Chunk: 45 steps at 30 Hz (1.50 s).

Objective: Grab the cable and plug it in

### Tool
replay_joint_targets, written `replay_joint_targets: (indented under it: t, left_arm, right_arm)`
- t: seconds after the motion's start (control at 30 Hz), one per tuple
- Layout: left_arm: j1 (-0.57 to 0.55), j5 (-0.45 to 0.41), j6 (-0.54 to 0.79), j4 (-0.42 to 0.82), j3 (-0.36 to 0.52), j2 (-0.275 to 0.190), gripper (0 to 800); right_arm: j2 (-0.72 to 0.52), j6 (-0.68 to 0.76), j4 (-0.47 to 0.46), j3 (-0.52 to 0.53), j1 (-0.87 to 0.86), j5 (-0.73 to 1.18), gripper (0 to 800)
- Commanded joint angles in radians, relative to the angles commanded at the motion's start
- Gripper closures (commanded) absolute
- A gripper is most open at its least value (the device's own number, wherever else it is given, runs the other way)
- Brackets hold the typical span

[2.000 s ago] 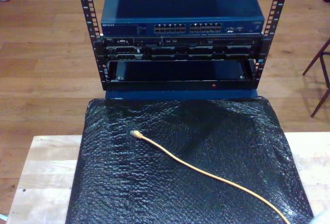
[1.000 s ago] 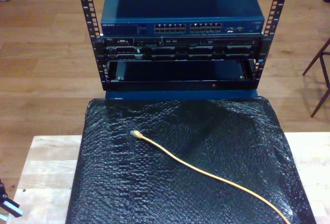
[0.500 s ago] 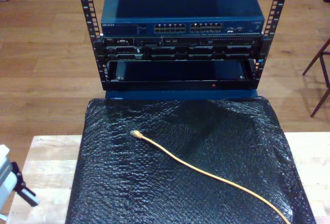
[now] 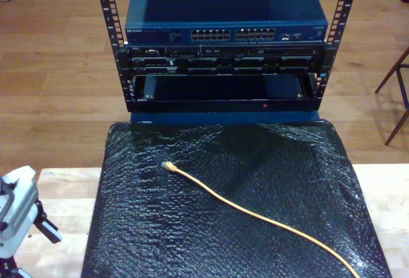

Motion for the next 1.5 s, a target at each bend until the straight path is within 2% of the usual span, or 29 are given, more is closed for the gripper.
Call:
replay_joint_targets:
  t: [0.5,0.7,1.0,1.13,1.37,1.5]
  left_arm:
    - [-0.003,-0.012,-0.008,-0.034,0.018,0.014,0]
    - [-0.003,-0.048,-0.008,-0.034,0.051,0.014,0]
    - [-0.002,-0.049,-0.014,-0.034,0.071,0.012,0]
    - [-0.002,-0.049,-0.046,-0.034,0.075,0.011,0]
    - [-0.002,-0.051,-0.066,-0.034,0.072,0.009,0]
    - [-0.002,-0.051,-0.072,-0.040,0.063,0.006,0]
  right_arm:
    - [0.051,0.230,-0.021,-0.061,0.264,-0.104,8]
    - [0.081,0.305,-0.021,-0.061,0.382,-0.164,9]
    - [0.118,0.361,-0.026,-0.028,0.528,-0.219,9]
    - [0.163,0.373,-0.074,-0.026,0.594,-0.287,9]
    - [0.242,0.522,-0.210,-0.041,0.721,-0.310,3]
    - [0.287,0.548,-0.226,-0.049,0.775,-0.359,2]
